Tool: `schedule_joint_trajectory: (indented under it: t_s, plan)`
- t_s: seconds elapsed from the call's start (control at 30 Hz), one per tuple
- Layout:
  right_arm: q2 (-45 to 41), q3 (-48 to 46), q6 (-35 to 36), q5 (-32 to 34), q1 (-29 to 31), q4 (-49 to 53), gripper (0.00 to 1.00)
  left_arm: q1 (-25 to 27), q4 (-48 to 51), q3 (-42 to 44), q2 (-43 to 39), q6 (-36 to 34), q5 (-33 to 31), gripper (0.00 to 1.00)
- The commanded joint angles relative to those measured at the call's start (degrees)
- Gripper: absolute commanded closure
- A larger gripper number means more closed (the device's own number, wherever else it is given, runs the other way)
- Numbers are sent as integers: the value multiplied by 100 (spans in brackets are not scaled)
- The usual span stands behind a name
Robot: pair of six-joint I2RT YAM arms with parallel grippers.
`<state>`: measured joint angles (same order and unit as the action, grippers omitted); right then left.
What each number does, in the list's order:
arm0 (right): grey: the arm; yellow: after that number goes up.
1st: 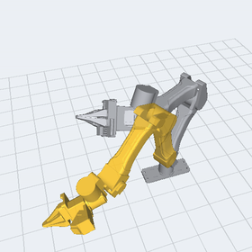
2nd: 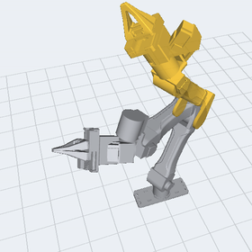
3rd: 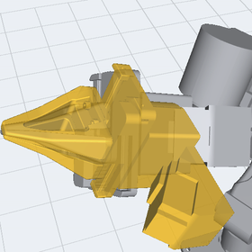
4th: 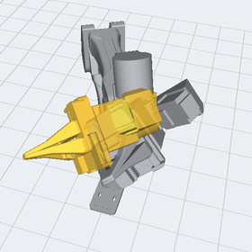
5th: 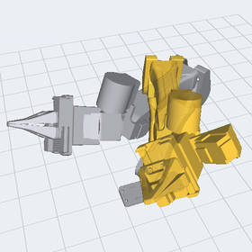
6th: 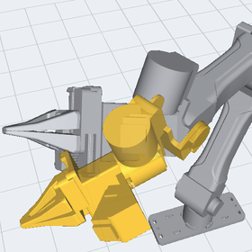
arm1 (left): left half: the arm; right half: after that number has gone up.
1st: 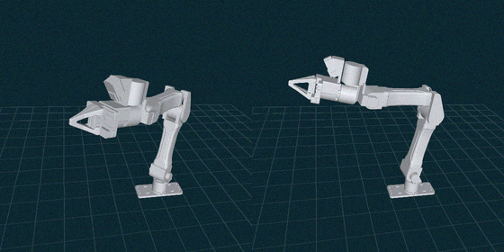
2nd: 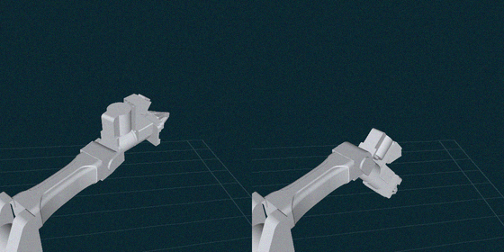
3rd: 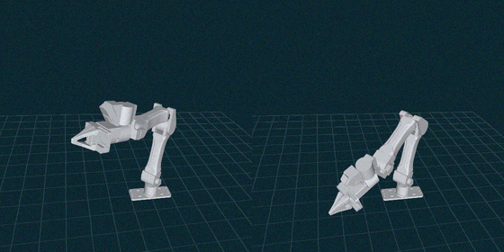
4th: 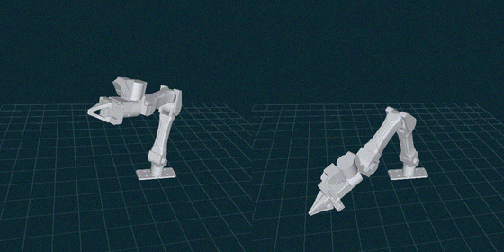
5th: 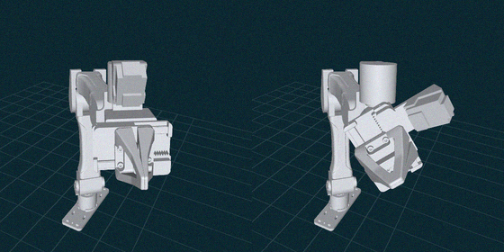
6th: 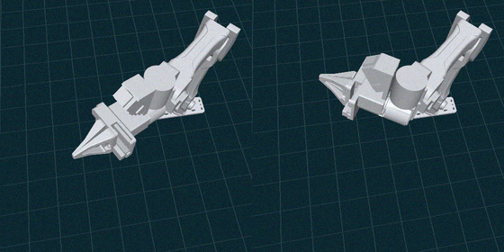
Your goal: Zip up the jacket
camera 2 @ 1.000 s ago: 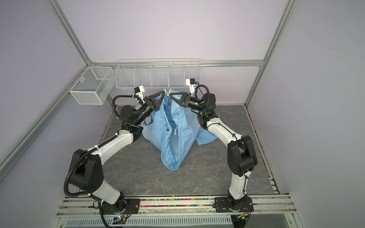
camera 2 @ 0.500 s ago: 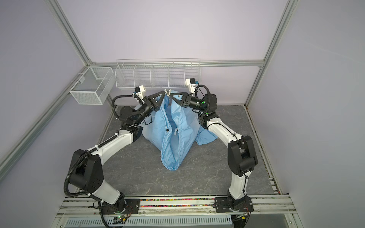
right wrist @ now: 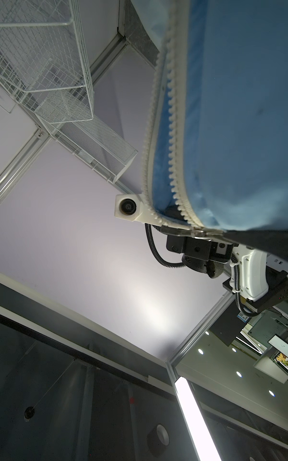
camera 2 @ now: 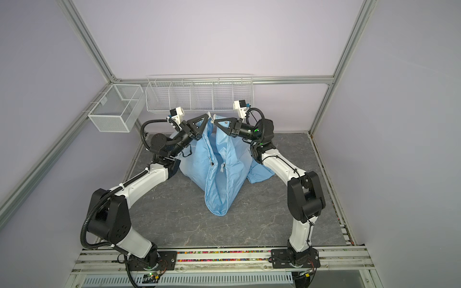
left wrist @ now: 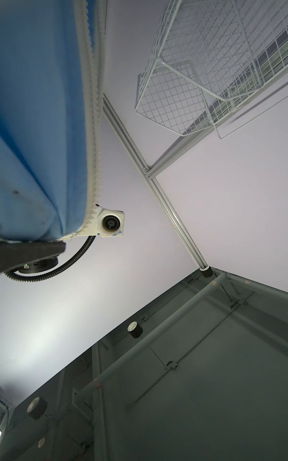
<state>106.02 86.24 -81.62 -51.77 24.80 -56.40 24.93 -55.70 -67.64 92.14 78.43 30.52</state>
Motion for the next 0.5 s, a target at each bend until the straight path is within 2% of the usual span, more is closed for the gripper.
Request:
schedule_joint_trajectory:
  t_s: [0.0,0.47]
  plan:
    - [-222,-27,-20,-49,-9,-285,93,16,-345,-200,-91,117,169,100]
    - [-272,17,24,2,-57,-191,93,13,-234,-58,-212,283,496,100]
